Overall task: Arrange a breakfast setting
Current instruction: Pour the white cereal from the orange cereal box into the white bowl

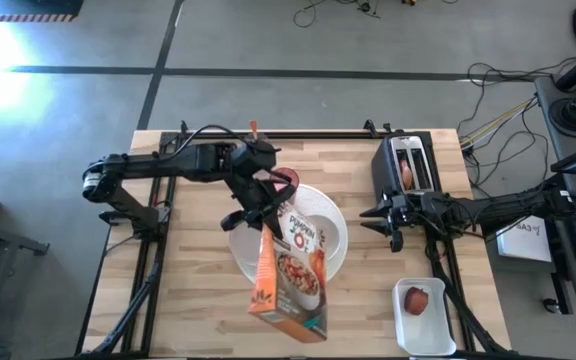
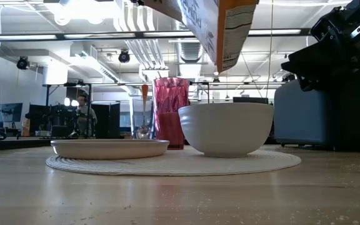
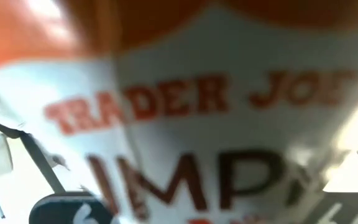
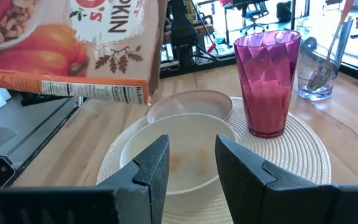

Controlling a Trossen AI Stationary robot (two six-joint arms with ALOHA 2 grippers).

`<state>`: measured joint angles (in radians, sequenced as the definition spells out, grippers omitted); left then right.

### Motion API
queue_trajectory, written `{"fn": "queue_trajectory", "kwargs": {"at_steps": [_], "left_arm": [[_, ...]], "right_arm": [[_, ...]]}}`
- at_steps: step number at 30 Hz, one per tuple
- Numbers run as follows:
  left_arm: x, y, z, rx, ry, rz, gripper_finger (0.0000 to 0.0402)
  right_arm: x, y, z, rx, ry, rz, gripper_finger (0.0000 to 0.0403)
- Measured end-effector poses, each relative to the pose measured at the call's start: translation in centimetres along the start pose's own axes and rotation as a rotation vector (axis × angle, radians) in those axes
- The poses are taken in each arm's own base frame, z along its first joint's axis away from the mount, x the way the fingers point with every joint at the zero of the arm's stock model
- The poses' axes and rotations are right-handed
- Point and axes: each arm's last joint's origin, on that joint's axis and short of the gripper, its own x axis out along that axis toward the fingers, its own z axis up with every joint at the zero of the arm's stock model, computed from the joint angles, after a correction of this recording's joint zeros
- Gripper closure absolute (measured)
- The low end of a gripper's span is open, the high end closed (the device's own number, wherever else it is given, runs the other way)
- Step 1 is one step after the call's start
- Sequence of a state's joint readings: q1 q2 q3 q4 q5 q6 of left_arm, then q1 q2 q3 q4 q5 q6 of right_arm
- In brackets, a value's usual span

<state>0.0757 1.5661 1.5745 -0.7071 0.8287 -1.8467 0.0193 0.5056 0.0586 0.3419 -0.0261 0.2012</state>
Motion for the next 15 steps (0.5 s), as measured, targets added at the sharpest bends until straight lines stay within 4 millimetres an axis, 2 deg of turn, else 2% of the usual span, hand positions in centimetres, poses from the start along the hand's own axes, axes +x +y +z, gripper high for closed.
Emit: {"fn": "queue_trajectory", "kwargs": {"at_steps": [15], "left_arm": [[0.01, -0.08, -0.12, -0.147, 0.025, 0.0, 0.0402]], "right_arm": [[0.0, 0.0, 0.0, 0.0, 0.0, 0.0, 0.0282]]}}
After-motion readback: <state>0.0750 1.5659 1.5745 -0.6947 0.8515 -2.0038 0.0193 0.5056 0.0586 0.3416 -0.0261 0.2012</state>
